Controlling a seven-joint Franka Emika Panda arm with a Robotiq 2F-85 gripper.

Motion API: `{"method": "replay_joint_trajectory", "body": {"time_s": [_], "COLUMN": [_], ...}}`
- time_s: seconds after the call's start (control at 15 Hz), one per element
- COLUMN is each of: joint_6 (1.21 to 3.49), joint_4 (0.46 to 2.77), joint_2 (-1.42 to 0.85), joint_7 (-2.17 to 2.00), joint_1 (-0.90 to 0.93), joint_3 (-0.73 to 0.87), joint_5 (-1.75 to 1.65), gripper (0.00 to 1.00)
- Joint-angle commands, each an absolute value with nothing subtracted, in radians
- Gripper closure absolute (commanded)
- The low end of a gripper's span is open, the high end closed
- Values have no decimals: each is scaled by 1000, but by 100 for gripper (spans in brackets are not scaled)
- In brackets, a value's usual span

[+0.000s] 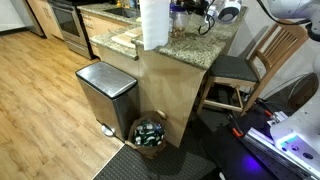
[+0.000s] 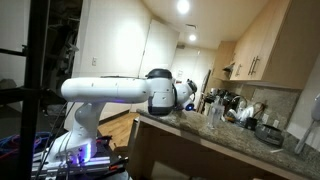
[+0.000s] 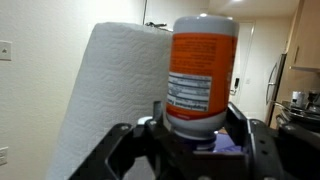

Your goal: Take the white bottle and put it upside down on the clear bottle

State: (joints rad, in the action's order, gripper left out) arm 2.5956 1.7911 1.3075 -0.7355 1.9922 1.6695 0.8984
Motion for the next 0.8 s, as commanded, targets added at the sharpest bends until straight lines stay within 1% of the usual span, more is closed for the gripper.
{"method": "replay_joint_trajectory", "body": {"time_s": [0.0,0.07,0.13,0.4,0.6,0.67,0.73], "joint_6": [2602,2609,2613,2625,2686,2621,2632], "joint_4": [1863,1873,1881,1924,1968,1899,1912], "joint_2": [1259,1256,1255,1233,1236,1246,1239], "joint_7": [-643,-610,-582,-473,-443,-456,-452], "joint_1": [1934,1922,1912,1864,1814,1870,1855], "joint_3": [1676,1670,1664,1627,1577,1616,1604], "joint_5": [889,887,893,917,985,957,975], "gripper": [10,1,0,0,0,0,0]}}
